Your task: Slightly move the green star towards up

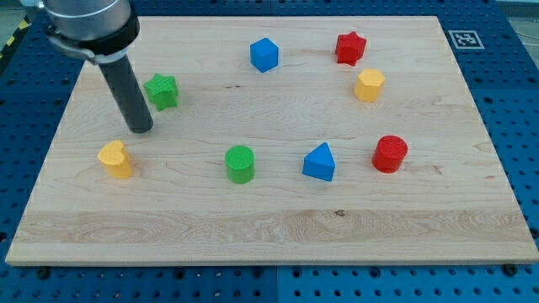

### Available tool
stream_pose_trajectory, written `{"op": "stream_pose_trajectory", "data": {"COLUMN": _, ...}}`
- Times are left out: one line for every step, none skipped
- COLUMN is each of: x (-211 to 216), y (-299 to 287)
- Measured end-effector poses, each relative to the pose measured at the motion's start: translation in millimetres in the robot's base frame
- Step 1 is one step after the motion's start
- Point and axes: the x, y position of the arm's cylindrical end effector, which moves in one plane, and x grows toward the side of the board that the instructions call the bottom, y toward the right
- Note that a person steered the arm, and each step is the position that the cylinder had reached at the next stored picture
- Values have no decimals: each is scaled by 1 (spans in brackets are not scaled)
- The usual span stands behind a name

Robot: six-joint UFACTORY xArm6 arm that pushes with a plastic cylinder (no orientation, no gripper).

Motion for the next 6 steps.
{"op": "stream_pose_trajectory", "data": {"x": -29, "y": 6}}
{"op": "stream_pose_trajectory", "data": {"x": -55, "y": 10}}
{"op": "stream_pose_trajectory", "data": {"x": -77, "y": 10}}
{"op": "stream_pose_trajectory", "data": {"x": -92, "y": 10}}
{"op": "stream_pose_trajectory", "data": {"x": -101, "y": 11}}
{"op": "stream_pose_trajectory", "data": {"x": -101, "y": 14}}
